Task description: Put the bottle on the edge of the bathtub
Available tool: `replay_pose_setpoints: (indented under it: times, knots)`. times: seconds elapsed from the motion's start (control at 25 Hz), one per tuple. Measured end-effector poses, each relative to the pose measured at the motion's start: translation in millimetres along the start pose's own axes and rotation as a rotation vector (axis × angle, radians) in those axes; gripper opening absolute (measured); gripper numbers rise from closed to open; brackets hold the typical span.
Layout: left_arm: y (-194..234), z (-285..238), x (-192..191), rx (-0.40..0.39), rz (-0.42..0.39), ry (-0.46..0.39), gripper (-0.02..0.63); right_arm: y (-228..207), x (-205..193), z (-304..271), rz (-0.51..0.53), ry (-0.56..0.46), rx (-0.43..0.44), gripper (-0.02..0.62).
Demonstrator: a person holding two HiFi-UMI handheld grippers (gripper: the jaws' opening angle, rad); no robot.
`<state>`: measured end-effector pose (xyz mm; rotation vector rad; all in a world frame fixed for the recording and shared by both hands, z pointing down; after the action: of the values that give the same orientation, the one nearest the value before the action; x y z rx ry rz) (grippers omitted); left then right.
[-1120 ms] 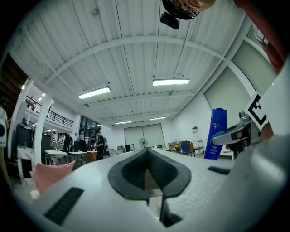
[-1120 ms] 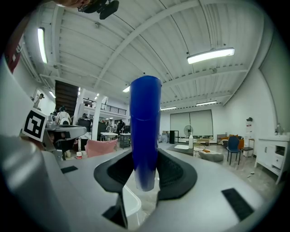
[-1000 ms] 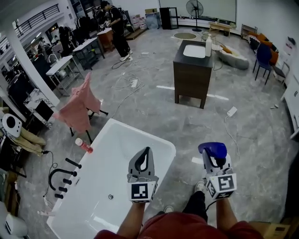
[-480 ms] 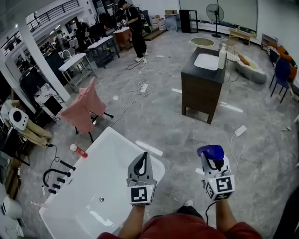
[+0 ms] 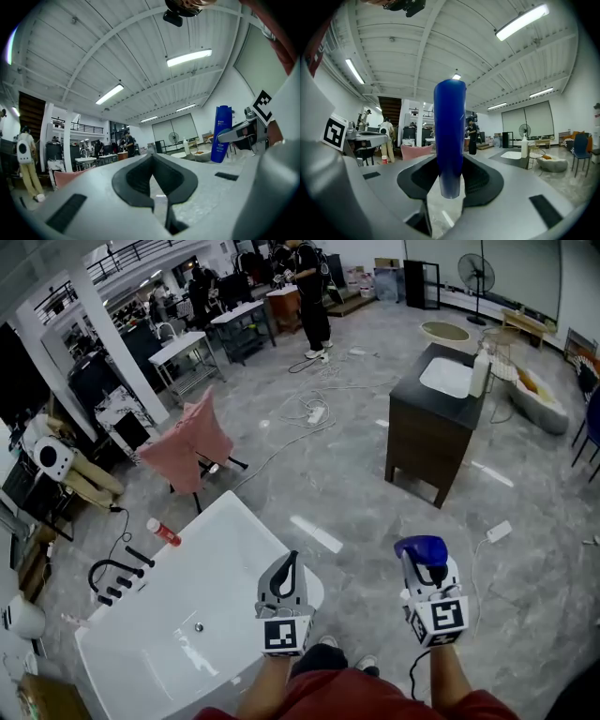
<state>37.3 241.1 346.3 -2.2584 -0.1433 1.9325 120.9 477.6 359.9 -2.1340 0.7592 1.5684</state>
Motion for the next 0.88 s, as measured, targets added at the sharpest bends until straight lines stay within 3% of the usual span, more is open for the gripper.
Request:
replay_pose_setpoints:
  times: [0.24, 0.44, 0.88]
  knots:
    - [20, -33, -7, 0.059, 0.013, -0.004, 0.005, 0, 8, -56, 0.029, 0.008, 0.069, 0.149]
    - [62, -60, -18, 0.134, 0.052, 0.003, 0.005, 18, 24, -118, 0.067, 0.02, 0.136, 0.149]
    - [218, -62, -51, 0.403, 0.127, 0.033, 0.005, 141, 82, -267, 0.191, 0.013, 0.391, 0.149]
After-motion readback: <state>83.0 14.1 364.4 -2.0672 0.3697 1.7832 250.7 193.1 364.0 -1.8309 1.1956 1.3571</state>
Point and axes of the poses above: the fingertips, and each gripper's own axes: z backward along the fingers, y to its left, x out of its top, the point moved 4 cm from there along z, backward along the fingers, and after that the axes turned 13 degrees about y, right-handed, at the moved point
